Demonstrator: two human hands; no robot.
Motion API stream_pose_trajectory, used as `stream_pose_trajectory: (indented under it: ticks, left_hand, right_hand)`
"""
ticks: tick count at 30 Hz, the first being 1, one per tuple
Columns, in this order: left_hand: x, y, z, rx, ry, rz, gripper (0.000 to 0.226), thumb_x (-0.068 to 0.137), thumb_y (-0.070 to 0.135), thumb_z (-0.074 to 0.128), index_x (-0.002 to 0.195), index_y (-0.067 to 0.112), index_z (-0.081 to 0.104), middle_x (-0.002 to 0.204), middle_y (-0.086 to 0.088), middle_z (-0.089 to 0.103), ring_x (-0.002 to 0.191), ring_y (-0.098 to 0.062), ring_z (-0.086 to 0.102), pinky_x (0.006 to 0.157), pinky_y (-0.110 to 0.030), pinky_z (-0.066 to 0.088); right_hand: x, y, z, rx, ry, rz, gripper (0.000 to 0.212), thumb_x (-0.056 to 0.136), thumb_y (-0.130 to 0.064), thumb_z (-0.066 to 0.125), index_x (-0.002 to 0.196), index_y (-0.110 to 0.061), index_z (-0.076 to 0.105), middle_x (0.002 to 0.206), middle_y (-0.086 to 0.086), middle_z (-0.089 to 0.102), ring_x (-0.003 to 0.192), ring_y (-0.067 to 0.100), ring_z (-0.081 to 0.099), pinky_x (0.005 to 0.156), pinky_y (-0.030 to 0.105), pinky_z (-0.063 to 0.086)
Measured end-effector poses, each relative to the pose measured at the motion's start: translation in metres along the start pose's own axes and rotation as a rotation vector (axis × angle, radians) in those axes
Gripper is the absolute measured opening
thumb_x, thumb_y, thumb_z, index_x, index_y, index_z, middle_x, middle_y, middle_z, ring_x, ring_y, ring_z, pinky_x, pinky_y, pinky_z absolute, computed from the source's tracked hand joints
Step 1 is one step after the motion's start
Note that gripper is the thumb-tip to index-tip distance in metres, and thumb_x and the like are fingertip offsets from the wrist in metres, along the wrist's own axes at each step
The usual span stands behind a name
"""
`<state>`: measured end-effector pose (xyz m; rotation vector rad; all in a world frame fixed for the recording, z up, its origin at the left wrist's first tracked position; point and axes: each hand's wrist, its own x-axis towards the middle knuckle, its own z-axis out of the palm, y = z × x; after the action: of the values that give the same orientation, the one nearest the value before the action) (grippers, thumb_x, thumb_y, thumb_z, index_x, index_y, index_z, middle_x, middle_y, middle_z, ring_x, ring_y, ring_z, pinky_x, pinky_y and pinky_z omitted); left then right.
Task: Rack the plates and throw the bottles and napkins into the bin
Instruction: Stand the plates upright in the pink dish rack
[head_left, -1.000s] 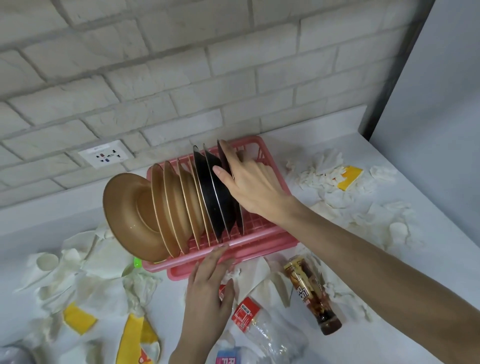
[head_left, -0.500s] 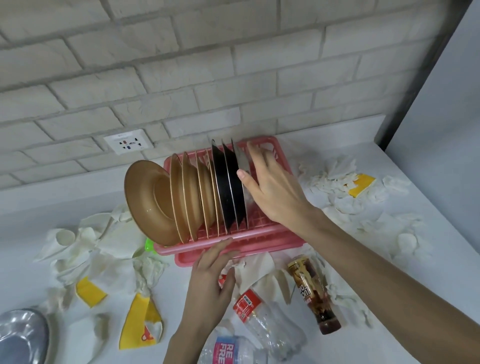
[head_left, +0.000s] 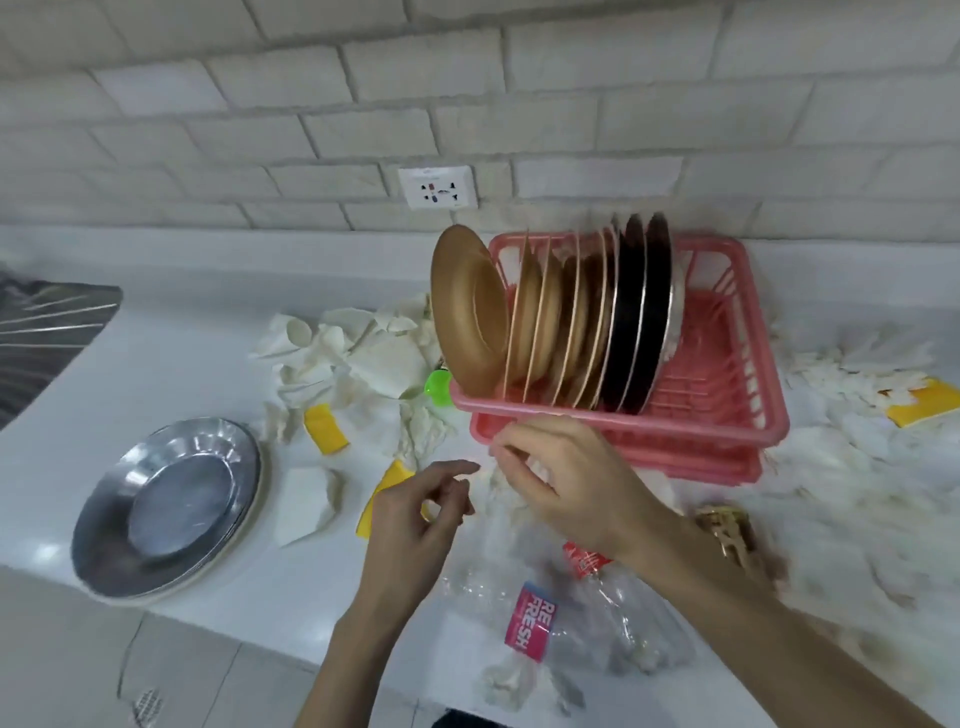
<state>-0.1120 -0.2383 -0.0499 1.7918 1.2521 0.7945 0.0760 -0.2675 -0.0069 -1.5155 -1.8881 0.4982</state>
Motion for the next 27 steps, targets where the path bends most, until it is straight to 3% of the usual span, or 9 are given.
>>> stream_pose_trajectory:
  ticks: [2,5,7,10,16,18,20,23,27]
  left_hand:
    - [-0.008,-0.015,-0.02,-0.001,0.044,-0.029,0.021,0.094,0.017,0.058,0.1,0.03,0.073,0.063,0.004,0.065,0.065,-0.014,0.063,0.056,-0.024,0.046]
    - [-0.02,-0.043,-0.055,0.012,0.11,-0.088,0.023,0.094,0.009,0.061,0.098,0.028,0.073,0.059,0.005,0.062,0.064,-0.014,0.061,0.054,-0.019,0.043]
    - [-0.026,-0.064,-0.083,0.023,0.148,-0.115,0.024,0.094,0.01,0.062,0.098,0.03,0.073,0.059,0.002,0.06,0.065,-0.015,0.058,0.055,-0.023,0.045]
    - [-0.031,-0.101,-0.132,0.042,0.199,-0.158,0.026,0.093,0.009,0.062,0.099,0.032,0.072,0.062,0.002,0.062,0.068,-0.015,0.06,0.061,-0.029,0.05]
    - [-0.018,-0.181,-0.237,0.09,0.269,-0.194,0.024,0.091,0.008,0.066,0.097,0.03,0.073,0.077,0.012,0.07,0.074,-0.007,0.067,0.065,-0.02,0.051]
    - [-0.012,-0.205,-0.267,0.122,0.291,-0.2,0.023,0.09,0.007,0.067,0.1,0.027,0.073,0.08,0.009,0.07,0.075,-0.006,0.065,0.066,-0.016,0.049]
    - [-0.003,-0.225,-0.293,0.179,0.305,-0.179,0.025,0.088,0.005,0.069,0.102,0.026,0.071,0.089,0.009,0.071,0.082,-0.007,0.064,0.072,-0.019,0.05]
    - [0.017,-0.252,-0.321,0.382,0.283,-0.131,0.028,0.086,0.011,0.072,0.113,0.019,0.068,0.111,0.003,0.068,0.102,-0.019,0.059,0.084,-0.03,0.046]
    - [0.042,-0.283,-0.342,0.516,0.24,-0.157,0.043,0.086,0.026,0.073,0.126,0.021,0.061,0.133,0.001,0.054,0.121,-0.026,0.046,0.097,-0.044,0.043]
  right_hand:
    - [0.005,-0.013,0.022,0.089,-0.102,0.038,0.023,0.099,-0.025,0.048,0.082,-0.016,0.062,0.071,-0.004,0.059,0.07,0.015,0.054,0.068,0.043,0.045]
    - [0.016,-0.04,0.056,0.237,-0.227,0.083,0.026,0.093,-0.033,0.046,0.079,-0.018,0.062,0.068,0.004,0.061,0.066,0.021,0.055,0.066,0.045,0.046]
    - [0.028,-0.06,0.08,0.286,-0.278,0.096,0.028,0.09,-0.035,0.044,0.076,-0.017,0.061,0.068,0.007,0.063,0.064,0.024,0.055,0.064,0.043,0.047]
    - [0.05,-0.088,0.118,0.308,-0.315,0.128,0.03,0.089,-0.035,0.044,0.076,-0.014,0.06,0.069,0.005,0.064,0.066,0.022,0.058,0.064,0.042,0.049]
    - [0.094,-0.127,0.202,0.247,-0.34,0.239,0.021,0.093,-0.031,0.049,0.08,-0.02,0.062,0.072,-0.001,0.066,0.071,0.016,0.061,0.068,0.043,0.051]
    - [0.102,-0.137,0.229,0.246,-0.335,0.285,0.018,0.094,-0.031,0.05,0.09,-0.022,0.065,0.083,-0.005,0.068,0.079,0.011,0.063,0.075,0.04,0.053]
    - [0.108,-0.144,0.251,0.225,-0.343,0.318,0.022,0.096,-0.03,0.051,0.112,-0.027,0.066,0.107,-0.011,0.067,0.1,0.004,0.061,0.088,0.029,0.052]
    - [0.115,-0.151,0.276,0.154,-0.374,0.35,0.043,0.099,-0.028,0.051,0.142,-0.027,0.048,0.142,-0.012,0.048,0.13,0.002,0.042,0.106,0.019,0.036]
    - [0.12,-0.158,0.295,0.087,-0.406,0.386,0.057,0.101,-0.027,0.048,0.154,-0.027,0.026,0.159,-0.012,0.021,0.145,0.003,0.015,0.107,0.008,0.011]
